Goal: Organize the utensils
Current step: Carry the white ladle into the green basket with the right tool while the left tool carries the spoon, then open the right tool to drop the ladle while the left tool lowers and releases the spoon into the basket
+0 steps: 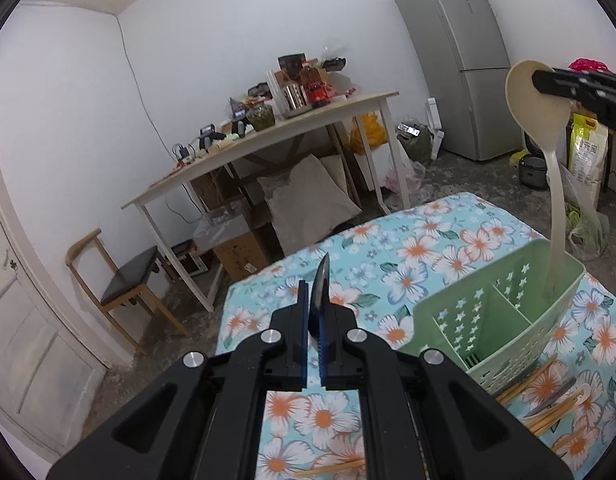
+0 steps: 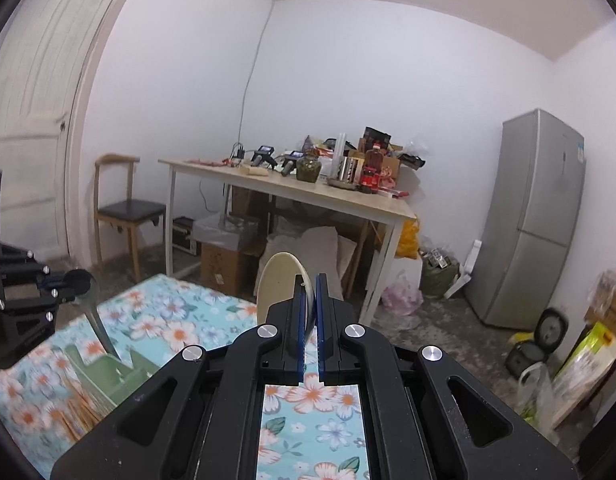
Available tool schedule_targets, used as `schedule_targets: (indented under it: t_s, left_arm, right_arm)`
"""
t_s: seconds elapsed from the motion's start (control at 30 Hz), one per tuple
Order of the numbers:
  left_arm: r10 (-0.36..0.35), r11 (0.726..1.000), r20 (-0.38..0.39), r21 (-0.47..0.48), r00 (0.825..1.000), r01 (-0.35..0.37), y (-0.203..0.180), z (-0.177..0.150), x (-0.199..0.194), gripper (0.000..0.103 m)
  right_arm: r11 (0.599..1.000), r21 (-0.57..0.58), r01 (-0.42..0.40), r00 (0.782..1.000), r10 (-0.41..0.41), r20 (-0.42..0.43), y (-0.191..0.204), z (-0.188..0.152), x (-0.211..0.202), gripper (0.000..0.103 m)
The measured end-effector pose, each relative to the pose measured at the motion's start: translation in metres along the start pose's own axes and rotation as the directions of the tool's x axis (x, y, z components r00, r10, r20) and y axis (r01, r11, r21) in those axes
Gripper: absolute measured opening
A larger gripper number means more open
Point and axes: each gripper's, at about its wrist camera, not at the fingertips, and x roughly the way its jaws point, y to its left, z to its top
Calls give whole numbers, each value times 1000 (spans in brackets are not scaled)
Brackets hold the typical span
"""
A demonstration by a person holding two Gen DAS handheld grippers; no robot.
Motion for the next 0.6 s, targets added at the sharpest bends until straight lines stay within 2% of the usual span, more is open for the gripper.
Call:
schedule_targets:
  t_s: [0.17,0.3,0.47,0.53,0.6]
  left_arm:
    - [39,999,39,-38,998,-37,11,4,-6,3]
    - [55,995,124,-92,991,-43,32,19,-43,3]
    - [-8,993,166,-114,986,27,46,30,-82,3]
    - [-45,991,164,-117,985,65,45,31,-86,3]
    - [-54,992,153,-102,987,70,40,30,-85,3]
  right_arm:
    - [1000,-13,-5,1000,5,-5,3,-3,-3,3]
    - [1000,8,-5,1000,5,7,-2,3,-5,3]
    - [1000,27,-4,1000,3,11,-6,8,-4,3]
    - [999,32,-9,1000,9,5,-6,8,-4,3]
    - [999,37,-12,1000,13,-3,-6,6,-3,3]
